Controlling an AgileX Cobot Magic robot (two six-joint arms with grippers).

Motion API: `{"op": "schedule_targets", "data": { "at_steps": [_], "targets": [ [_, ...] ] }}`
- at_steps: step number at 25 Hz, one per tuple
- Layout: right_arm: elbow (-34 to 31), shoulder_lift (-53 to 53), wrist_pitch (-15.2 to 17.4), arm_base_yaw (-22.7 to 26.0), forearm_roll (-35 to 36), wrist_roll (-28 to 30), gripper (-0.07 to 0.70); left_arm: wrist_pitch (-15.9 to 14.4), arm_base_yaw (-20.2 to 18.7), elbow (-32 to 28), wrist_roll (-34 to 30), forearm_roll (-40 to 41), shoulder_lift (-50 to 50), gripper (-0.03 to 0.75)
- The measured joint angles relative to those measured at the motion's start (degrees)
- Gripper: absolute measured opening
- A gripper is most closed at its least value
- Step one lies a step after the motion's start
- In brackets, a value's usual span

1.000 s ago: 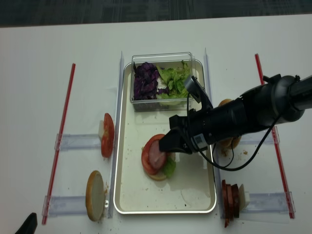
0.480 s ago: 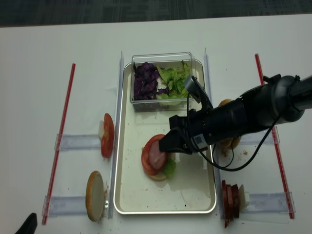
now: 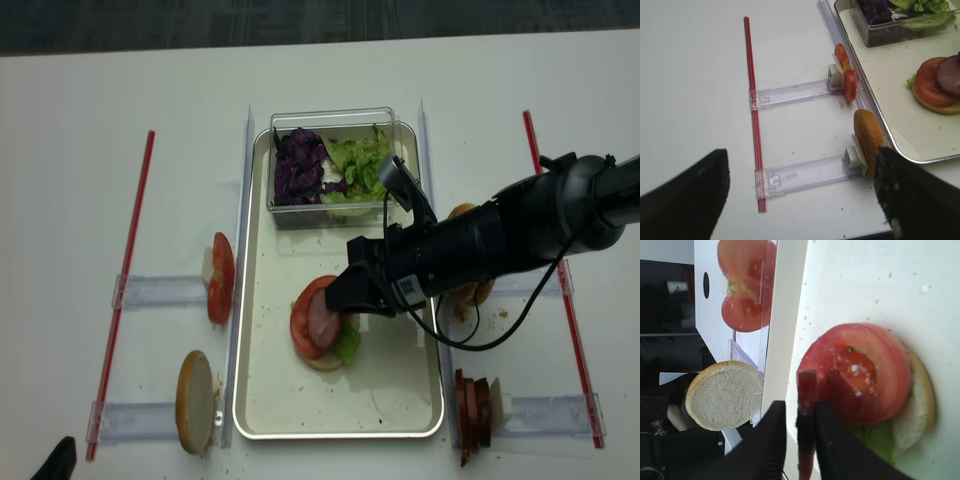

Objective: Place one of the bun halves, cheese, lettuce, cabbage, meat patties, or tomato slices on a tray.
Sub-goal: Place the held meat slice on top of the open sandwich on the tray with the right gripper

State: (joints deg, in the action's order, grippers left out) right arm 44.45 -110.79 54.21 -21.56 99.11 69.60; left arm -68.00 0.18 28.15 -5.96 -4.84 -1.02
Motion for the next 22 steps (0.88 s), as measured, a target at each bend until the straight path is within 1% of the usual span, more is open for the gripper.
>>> {"op": "schedule_targets", "data": {
  "at_steps": [2, 8, 10, 17, 22],
  "targets": [
    [0.00, 0.00, 0.00, 0.00, 0.00, 0.00, 0.204, 0.00, 0.00, 0.00, 0.00, 0.00, 0.00, 0.545],
    [0.00, 0.00, 0.00, 0.00, 0.60, 0.04, 0.220, 0.00, 0.00, 0.00, 0.00, 0.00, 0.00, 0.545],
    [0.00, 0.00, 0.00, 0.00, 0.98, 0.26, 0.244, 0.00, 0.00, 0.00, 0.00, 0.00, 0.00, 0.545],
    [0.00, 0.00, 0.00, 0.00, 1.73, 1.24, 0.372, 0.00, 0.00, 0.00, 0.00, 0.00, 0.00, 0.545],
    [0.00, 0.00, 0.00, 0.00, 1.86, 1.63, 0.433, 0.00, 0.00, 0.00, 0.00, 0.00, 0.00, 0.545]
  ]
}}
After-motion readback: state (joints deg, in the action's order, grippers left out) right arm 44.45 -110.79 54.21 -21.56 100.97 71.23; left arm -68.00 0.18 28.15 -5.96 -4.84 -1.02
